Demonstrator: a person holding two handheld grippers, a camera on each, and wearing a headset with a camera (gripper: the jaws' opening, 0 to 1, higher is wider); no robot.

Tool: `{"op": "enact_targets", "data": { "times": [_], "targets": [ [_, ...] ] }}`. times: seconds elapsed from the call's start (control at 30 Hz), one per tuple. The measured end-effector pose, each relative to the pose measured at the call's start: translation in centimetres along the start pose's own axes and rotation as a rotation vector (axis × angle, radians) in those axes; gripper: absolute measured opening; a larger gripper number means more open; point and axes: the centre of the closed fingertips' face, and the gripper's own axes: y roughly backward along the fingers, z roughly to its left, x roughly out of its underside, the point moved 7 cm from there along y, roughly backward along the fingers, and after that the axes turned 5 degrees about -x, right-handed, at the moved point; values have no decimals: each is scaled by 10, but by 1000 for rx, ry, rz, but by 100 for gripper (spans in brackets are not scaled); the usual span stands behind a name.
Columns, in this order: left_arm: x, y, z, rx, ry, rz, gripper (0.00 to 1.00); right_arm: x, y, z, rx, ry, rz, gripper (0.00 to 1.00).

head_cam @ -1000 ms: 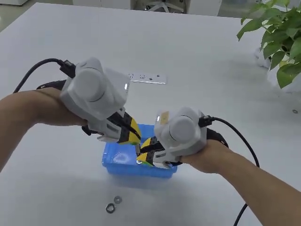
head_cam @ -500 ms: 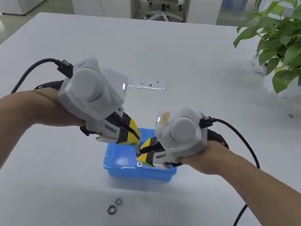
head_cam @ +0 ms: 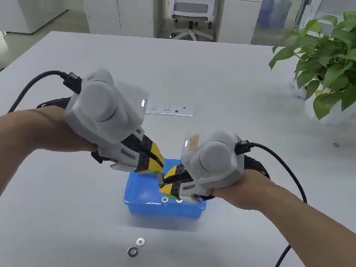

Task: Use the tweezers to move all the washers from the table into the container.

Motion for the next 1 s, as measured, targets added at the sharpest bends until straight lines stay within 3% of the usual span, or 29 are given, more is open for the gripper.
{"op": "enact_targets", "data": {
  "times": [0.4, 1.0],
  "targets": [
    [-2, 10, -19, -3, -6, 12, 6, -5, 3, 18, -2, 20, 6, 11],
    [13, 11, -54, 18, 19, 37, 6, -1, -16, 51, -49, 16, 6, 11]
  ]
}}
